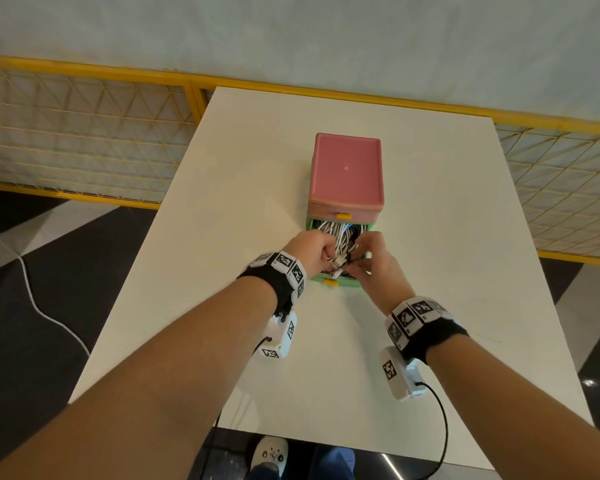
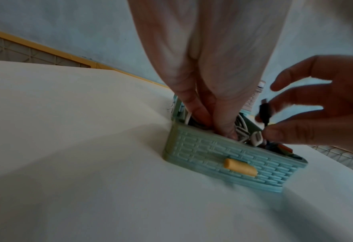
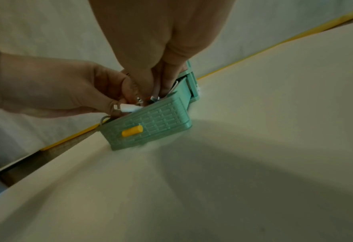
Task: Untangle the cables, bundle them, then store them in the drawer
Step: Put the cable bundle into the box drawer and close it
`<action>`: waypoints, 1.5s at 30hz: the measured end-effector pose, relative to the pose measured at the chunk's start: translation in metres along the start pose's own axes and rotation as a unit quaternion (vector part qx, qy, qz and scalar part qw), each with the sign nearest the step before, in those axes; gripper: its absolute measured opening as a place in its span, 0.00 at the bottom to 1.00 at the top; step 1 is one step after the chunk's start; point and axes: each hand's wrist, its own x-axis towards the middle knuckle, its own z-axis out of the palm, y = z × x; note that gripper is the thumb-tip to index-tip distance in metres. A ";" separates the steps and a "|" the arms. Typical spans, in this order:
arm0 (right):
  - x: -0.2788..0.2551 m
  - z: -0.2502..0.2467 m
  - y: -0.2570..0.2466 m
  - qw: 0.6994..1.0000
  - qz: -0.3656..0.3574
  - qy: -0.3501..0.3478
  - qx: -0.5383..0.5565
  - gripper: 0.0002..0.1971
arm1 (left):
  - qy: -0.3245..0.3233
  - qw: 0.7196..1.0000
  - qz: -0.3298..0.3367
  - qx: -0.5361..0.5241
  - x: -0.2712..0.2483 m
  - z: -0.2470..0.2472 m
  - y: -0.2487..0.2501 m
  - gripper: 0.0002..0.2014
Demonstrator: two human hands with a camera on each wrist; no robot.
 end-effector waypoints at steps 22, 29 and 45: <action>-0.010 0.000 0.003 0.944 -0.138 -0.098 -0.283 0.19 | 0.004 0.999 -0.013 -0.045 0.005 0.003 0.001 0.16; -0.015 -0.005 -0.018 0.888 -0.142 -0.122 -0.420 0.23 | 0.022 1.000 0.000 -0.013 -0.002 0.008 0.003 0.07; 0.025 -0.023 -0.007 0.953 -0.071 -0.144 -0.255 0.09 | 0.052 0.998 -0.024 0.019 0.005 0.017 0.013 0.08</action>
